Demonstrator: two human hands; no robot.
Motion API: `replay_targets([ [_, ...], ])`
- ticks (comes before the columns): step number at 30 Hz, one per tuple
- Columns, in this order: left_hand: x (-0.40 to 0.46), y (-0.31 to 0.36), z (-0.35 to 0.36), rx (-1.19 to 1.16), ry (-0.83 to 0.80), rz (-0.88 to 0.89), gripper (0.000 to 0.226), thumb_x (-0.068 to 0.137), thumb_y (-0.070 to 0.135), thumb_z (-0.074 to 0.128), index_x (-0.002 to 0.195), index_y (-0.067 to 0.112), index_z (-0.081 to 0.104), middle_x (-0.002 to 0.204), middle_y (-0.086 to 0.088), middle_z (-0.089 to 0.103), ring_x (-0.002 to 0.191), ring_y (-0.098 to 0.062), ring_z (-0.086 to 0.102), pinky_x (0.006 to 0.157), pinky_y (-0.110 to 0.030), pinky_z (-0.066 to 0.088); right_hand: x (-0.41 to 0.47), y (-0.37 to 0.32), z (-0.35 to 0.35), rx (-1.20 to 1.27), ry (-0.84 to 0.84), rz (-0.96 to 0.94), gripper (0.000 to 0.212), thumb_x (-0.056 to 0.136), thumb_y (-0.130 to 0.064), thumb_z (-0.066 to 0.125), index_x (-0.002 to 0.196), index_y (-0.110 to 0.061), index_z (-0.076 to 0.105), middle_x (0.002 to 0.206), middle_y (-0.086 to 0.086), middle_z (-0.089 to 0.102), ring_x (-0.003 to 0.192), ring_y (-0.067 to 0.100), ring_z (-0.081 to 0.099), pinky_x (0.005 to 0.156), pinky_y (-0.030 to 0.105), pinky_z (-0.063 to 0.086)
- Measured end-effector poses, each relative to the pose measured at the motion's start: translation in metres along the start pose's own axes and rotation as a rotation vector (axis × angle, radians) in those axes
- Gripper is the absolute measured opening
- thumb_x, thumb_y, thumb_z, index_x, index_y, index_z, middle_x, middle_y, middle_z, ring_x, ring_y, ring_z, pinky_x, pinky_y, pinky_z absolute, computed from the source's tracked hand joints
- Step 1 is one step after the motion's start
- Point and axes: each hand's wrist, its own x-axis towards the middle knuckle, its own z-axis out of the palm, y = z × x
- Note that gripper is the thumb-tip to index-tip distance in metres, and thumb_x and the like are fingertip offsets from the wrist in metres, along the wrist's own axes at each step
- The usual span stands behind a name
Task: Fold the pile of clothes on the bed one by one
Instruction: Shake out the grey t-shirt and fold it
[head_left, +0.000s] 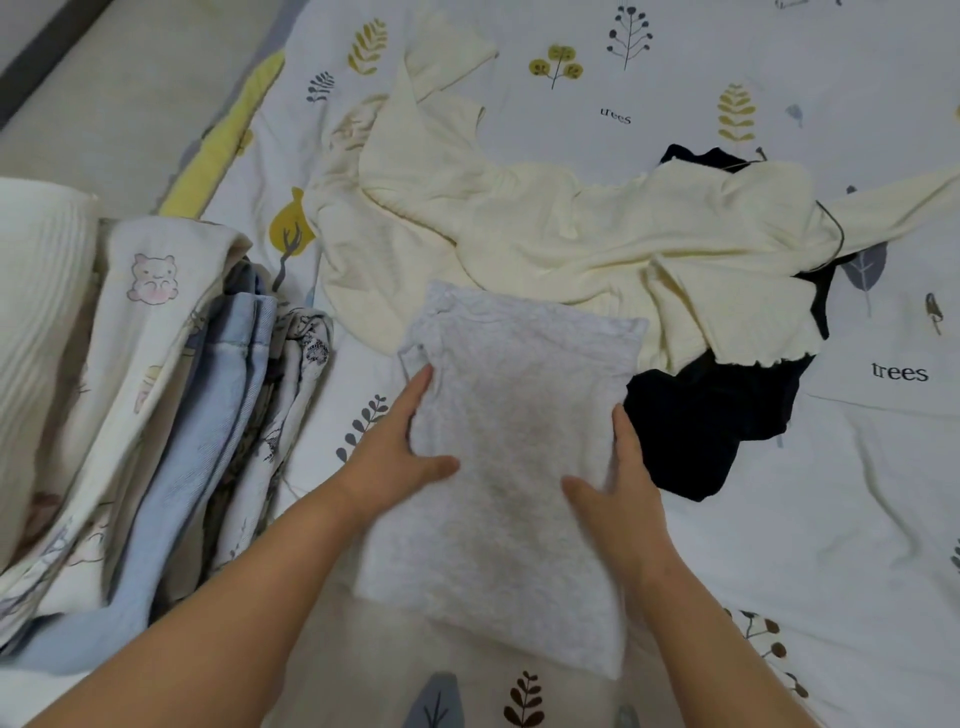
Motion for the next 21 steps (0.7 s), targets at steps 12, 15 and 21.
replay_targets([
  [12,-0.08,0.075,-0.017,-0.062,0.057,0.076,0.061,0.082,0.002,0.064,0.128,0.039,0.048,0.136,0.016,0.047,0.124,0.002,0.043,0.106,-0.026,0.037,-0.056,-0.074,-0.041,-0.024,0.042,-0.075,0.049,0.086,-0.001,0.056,0.122,-0.035,0.053,0.108,-0.027,0.056,0.089,-0.017,0.055,0.07,0.0,0.042],
  [15,-0.104,0.102,-0.033,-0.06,0.108,0.125,0.063,0.081,0.004,0.066,0.12,0.05,0.047,0.129,0.032,0.043,0.113,0.027,0.035,0.089,0.001,0.031,-0.074,-0.107,-0.058,-0.025,0.052,-0.125,0.048,0.084,0.0,0.061,0.113,-0.039,0.056,0.097,-0.037,0.048,0.079,-0.027,0.049,0.062,-0.005,0.039],
  [21,-0.148,0.153,-0.072,-0.066,0.201,0.175,0.066,0.078,0.004,0.068,0.12,0.05,0.046,0.132,0.029,0.045,0.123,0.015,0.037,0.097,-0.008,0.03,-0.105,-0.17,-0.076,-0.046,0.045,-0.271,0.056,0.076,0.005,0.066,0.108,-0.04,0.057,0.084,-0.019,0.059,0.074,-0.018,0.053,0.063,-0.002,0.038],
])
